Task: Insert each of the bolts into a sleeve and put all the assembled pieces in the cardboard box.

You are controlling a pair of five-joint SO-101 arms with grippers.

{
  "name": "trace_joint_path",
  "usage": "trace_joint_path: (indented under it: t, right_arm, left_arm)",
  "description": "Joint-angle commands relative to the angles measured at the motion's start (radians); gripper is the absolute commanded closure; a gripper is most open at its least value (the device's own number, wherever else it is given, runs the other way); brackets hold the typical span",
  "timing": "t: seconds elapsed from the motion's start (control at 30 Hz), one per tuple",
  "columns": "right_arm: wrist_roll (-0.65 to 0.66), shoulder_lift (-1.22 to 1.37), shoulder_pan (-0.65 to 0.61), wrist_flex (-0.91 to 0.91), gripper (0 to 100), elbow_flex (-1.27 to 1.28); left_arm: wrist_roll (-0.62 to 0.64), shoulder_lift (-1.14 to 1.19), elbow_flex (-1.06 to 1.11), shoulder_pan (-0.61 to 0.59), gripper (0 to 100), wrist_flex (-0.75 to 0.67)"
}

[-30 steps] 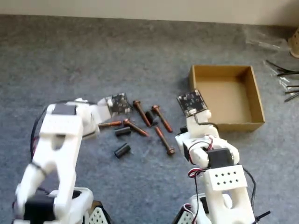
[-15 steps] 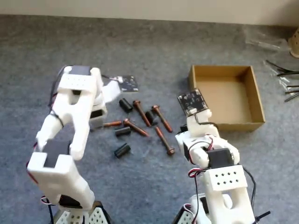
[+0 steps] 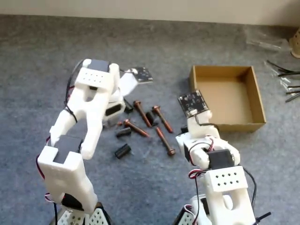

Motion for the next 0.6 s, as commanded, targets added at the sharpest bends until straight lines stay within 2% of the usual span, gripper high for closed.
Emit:
trace_joint_path:
  t: [0.0, 0.13, 0.2, 0.4, 0.57]
  right_arm:
    - [-0.009, -0.019, 0.012, -0.051, 99.4, 0.002]
    - [-0.005, -0.019, 0.012, -0.059, 99.4, 0.01]
    - [-0.005, -0.019, 0.012, -0.059, 99.4, 0.01]
    - [-0.005, -0.019, 0.012, -0.061, 99.4, 0.01]
    - [-0.005, -0.019, 0.012, -0.061, 99.4, 0.008]
  left_arm:
    - [-0.031, -0.001, -0.036, 0.028, 89, 0.018]
    - [-0.393, -0.002, 0.007, -0.008, 89, 0.02]
    - [-0.491, -0.002, 0.013, -0.044, 89, 0.014]
    - [-0.609, 0.001, 0.038, -0.137, 89, 0.017]
    - [-0.641, 0.001, 0.091, -0.148, 89, 0.014]
